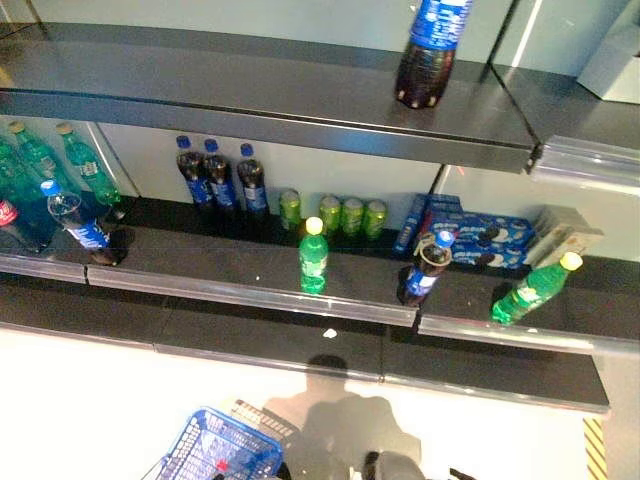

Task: Pick up the drink and place into the basket.

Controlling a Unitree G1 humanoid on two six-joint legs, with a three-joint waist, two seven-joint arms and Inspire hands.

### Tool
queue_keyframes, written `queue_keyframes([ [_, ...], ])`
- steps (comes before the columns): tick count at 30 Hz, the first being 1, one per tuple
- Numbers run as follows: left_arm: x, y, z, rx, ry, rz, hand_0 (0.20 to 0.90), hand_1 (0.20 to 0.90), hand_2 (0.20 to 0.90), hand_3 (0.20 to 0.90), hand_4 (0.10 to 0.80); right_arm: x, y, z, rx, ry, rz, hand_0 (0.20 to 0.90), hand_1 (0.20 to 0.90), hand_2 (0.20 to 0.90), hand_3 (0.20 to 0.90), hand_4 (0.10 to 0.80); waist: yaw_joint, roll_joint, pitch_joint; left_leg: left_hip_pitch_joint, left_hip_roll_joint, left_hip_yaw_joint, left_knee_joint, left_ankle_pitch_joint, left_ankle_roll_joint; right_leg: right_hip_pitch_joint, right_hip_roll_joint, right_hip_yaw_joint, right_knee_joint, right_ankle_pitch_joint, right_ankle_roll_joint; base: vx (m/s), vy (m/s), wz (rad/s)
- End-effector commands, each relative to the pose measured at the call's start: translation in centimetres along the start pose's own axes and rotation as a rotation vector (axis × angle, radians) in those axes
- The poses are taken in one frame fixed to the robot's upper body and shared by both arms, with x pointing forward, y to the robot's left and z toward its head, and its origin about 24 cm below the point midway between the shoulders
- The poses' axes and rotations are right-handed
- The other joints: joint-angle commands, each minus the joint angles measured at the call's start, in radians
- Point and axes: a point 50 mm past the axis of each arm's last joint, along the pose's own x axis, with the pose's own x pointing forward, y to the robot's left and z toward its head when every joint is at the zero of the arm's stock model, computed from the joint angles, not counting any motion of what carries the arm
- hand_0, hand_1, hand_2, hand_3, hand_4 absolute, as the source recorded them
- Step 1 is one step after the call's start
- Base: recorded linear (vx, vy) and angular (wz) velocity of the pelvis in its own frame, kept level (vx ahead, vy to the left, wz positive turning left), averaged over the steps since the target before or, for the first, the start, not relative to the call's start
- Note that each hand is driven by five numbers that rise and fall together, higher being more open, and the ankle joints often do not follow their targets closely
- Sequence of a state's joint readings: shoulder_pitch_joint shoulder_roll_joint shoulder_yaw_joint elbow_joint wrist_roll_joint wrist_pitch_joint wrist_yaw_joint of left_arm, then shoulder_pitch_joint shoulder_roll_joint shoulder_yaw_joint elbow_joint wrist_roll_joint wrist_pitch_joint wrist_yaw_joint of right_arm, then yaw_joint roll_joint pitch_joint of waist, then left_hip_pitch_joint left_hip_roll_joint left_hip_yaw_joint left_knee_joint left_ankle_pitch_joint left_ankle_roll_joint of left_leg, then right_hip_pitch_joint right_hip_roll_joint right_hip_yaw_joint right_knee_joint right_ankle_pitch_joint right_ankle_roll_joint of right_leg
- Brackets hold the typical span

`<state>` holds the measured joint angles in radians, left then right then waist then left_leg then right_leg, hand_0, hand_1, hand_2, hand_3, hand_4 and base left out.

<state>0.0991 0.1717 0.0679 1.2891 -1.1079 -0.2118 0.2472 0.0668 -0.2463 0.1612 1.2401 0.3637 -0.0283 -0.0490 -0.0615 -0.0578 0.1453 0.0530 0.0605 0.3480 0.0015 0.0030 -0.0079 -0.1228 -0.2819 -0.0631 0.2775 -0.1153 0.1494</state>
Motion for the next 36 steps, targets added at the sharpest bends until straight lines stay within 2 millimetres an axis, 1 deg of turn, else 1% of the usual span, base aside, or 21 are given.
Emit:
queue_keyframes([
  [1,-0.1,-3.3,5.2,-0.117,-0.2,-0.101,0.3,0.3,0.3,0.2,0.1,0.0,1.4,-0.3,-0.232,0.026,0.048,0.9,0.9,0.9,0.9,0.8,0.012,0.049,-0.005,0.061,0.025,-0.125,0.095,-0.124,-0.029,0.033,-0.057,-0.031,-0.17,0.273,0.062,-0.103,-0.655,-0.17],
  [3,0.0,-2.7,5.2,-0.114,-0.207,-0.071,0.3,0.3,0.3,0.2,0.1,0.1,1.7,-0.3,-0.31,0.056,0.058,0.9,0.9,0.9,0.9,0.8,0.039,0.042,-0.016,0.077,0.099,-0.069,0.084,-0.097,-0.069,0.085,-0.053,-0.14,-0.204,0.224,0.071,-0.051,-0.641,-0.41],
  [5,0.0,-2.3,5.0,-0.117,-0.205,-0.059,0.3,0.3,0.3,0.2,0.1,0.0,1.7,-0.4,-0.278,0.08,0.074,0.9,0.9,0.9,0.9,0.8,0.043,0.042,-0.014,0.087,0.139,-0.065,0.07,-0.071,-0.088,0.099,-0.014,-0.145,-0.198,0.195,0.057,-0.021,-0.526,-0.59],
  [7,-0.1,-2.3,4.6,-0.086,-0.194,-0.064,0.3,0.3,0.3,0.2,0.1,0.1,1.5,0.7,-0.21,0.04,0.086,0.9,0.9,0.9,0.9,0.8,0.048,0.04,-0.008,0.077,0.192,-0.061,0.052,-0.024,-0.116,0.119,0.046,-0.145,-0.211,0.163,0.019,-0.055,-0.545,-0.57],
  [9,-0.1,-2.4,4.1,-0.074,-0.183,-0.064,0.3,0.3,0.3,0.2,0.1,0.2,1.5,1.2,-0.177,0.034,0.091,0.9,0.9,0.9,0.9,0.8,0.053,0.038,-0.003,0.061,0.208,-0.066,0.053,0.009,-0.127,0.133,0.072,-0.15,-0.229,0.158,0.001,-0.036,-0.378,-0.21],
  [10,-0.3,-2.9,3.5,-0.091,-0.169,-0.09,0.3,0.3,0.3,0.2,0.1,0.2,1.3,1.2,-0.141,0.048,0.096,0.9,0.9,0.9,0.9,0.8,0.062,0.035,0.002,0.023,0.211,-0.095,0.072,0.055,-0.134,0.147,0.103,-0.152,-0.257,0.155,-0.025,-0.033,-0.322,-0.01],
  [12,-0.4,-3.3,3.1,-0.09,-0.167,-0.127,0.3,0.3,0.3,0.2,0.1,0.2,1.2,1.0,-0.142,0.051,0.104,0.9,0.9,0.9,0.9,0.8,0.068,0.034,0.004,-0.002,0.187,-0.124,0.091,0.062,-0.13,0.154,0.118,-0.148,-0.274,0.154,-0.038,-0.021,-0.231,-0.14],
  [13,-0.6,-3.8,2.9,-0.09,-0.167,-0.154,0.3,0.3,0.3,0.2,0.1,0.2,1.1,0.8,-0.163,0.053,0.111,0.9,0.9,0.9,0.9,0.8,0.073,0.031,0.004,-0.02,0.155,-0.137,0.104,0.046,-0.121,0.155,0.121,-0.151,-0.287,0.157,-0.044,0.006,-0.177,-0.16],
  [14,-0.8,-4.4,2.5,-0.102,-0.16,-0.178,0.3,0.3,0.3,0.2,0.1,0.1,0.9,0.5,-0.186,0.05,0.108,0.9,0.9,0.9,0.9,0.8,0.078,0.032,0.004,-0.032,0.101,-0.141,0.116,0.013,-0.107,0.156,0.121,-0.16,-0.295,0.16,-0.047,0.016,-0.135,-0.09],
  [15,-0.9,-4.6,2.3,-0.108,-0.156,-0.187,0.3,0.3,0.3,0.2,0.1,0.1,0.8,0.4,-0.186,0.049,0.106,0.9,0.9,0.9,0.9,0.8,0.08,0.035,0.007,-0.03,0.07,-0.133,0.119,-0.016,-0.098,0.161,0.12,-0.17,-0.297,0.158,-0.048,0.024,-0.094,-0.01],
  [16,-1.1,-5.0,2.1,-0.098,-0.153,-0.214,0.3,0.3,0.3,0.2,0.1,0.1,0.7,0.2,-0.154,0.053,0.098,0.9,0.9,0.9,0.9,0.8,0.075,0.044,0.003,-0.037,0.019,-0.093,0.122,-0.048,-0.083,0.157,0.125,-0.194,-0.293,0.152,-0.055,0.024,-0.046,0.1],
  [17,-1.1,-5.1,2.1,-0.091,-0.152,-0.221,0.3,0.3,0.3,0.2,0.1,0.1,0.6,0.2,-0.138,0.056,0.093,0.9,0.9,0.9,0.9,0.8,0.075,0.048,0.006,-0.034,0.007,-0.09,0.124,-0.057,-0.079,0.164,0.13,-0.199,-0.292,0.147,-0.057,0.055,-0.033,0.25],
  [18,-1.2,-5.2,1.9,-0.083,-0.153,-0.237,0.3,0.3,0.3,0.2,0.1,0.1,0.6,0.3,-0.112,0.059,0.083,0.9,0.9,0.9,0.9,0.8,0.082,0.057,0.007,-0.041,-0.043,-0.113,0.123,-0.068,-0.067,0.173,0.146,-0.202,-0.293,0.144,-0.061,0.055,0.002,0.37],
  [19,-1.2,-5.2,1.8,-0.082,-0.151,-0.24,0.3,0.3,0.3,0.2,0.1,0.1,0.6,0.4,-0.117,0.056,0.082,0.9,0.9,0.9,0.9,0.8,0.085,0.058,0.003,-0.047,-0.057,-0.12,0.12,-0.068,-0.064,0.169,0.149,-0.202,-0.292,0.144,-0.062,0.075,0.03,0.5],
  [22,-0.9,-4.0,1.4,-0.075,-0.149,-0.206,0.3,0.3,0.3,0.2,0.1,0.2,1.0,1.0,-0.166,0.033,0.044,0.9,0.9,0.9,0.9,0.8,0.091,0.055,-0.006,-0.018,-0.074,-0.164,0.077,-0.065,-0.044,0.174,0.179,-0.175,-0.283,0.128,-0.07,0.103,0.077,0.21],
  [28,-0.5,-2.9,2.1,-0.039,-0.155,-0.173,0.3,0.3,0.3,0.2,0.1,0.0,2.1,-0.1,-0.181,0.037,0.083,0.9,0.9,0.9,0.9,0.8,0.067,0.047,-0.02,0.032,-0.062,-0.12,0.017,-0.056,-0.026,0.161,0.217,-0.176,-0.184,0.077,-0.071,0.098,0.067,-0.03],
  [31,-0.4,-3.2,3.0,-0.045,-0.172,-0.182,0.3,0.3,0.3,0.2,0.1,0.0,2.3,-0.2,-0.225,0.026,0.079,0.9,0.9,0.9,0.9,0.8,0.048,0.055,-0.005,0.051,-0.066,-0.129,-0.006,-0.061,-0.006,0.036,0.213,-0.155,0.014,0.113,-0.028,-0.045,0.04,-0.24],
  [32,-0.4,-3.7,3.8,-0.057,-0.191,-0.193,0.3,0.3,0.3,0.2,0.1,0.0,2.4,0.0,-0.155,0.013,0.074,0.9,0.9,0.9,0.9,0.8,0.031,0.057,0.009,0.049,-0.057,-0.148,-0.002,-0.066,0.0,0.012,0.191,-0.097,0.034,0.117,-0.019,-0.1,-0.131,-0.39],
  [33,-0.5,-4.1,4.1,-0.063,-0.199,-0.205,0.3,0.3,0.3,0.2,0.1,0.0,2.4,0.3,-0.126,0.012,0.082,0.9,0.9,0.9,0.9,0.8,0.031,0.057,0.014,0.04,-0.051,-0.147,0.01,-0.065,-0.001,0.029,0.167,-0.095,0.012,0.113,-0.018,-0.116,-0.196,-0.18],
  [35,-0.6,-5.1,4.4,-0.079,-0.204,-0.225,0.3,0.3,0.3,0.2,0.1,0.1,2.4,0.4,-0.159,0.01,0.089,0.9,0.9,0.9,0.9,0.8,0.041,0.058,0.017,0.024,-0.036,-0.138,0.037,-0.062,-0.007,0.052,0.068,-0.095,-0.056,0.162,0.014,-0.12,-0.204,0.16],
  [36,-0.7,-5.3,4.5,-0.094,-0.205,-0.226,0.3,0.3,0.3,0.2,0.1,0.1,2.3,0.4,-0.18,0.012,0.085,0.9,0.9,0.9,0.9,0.8,0.043,0.06,0.018,0.024,-0.029,-0.133,0.041,-0.062,-0.01,0.055,0.049,-0.094,-0.068,0.174,0.02,-0.114,-0.232,0.2],
])
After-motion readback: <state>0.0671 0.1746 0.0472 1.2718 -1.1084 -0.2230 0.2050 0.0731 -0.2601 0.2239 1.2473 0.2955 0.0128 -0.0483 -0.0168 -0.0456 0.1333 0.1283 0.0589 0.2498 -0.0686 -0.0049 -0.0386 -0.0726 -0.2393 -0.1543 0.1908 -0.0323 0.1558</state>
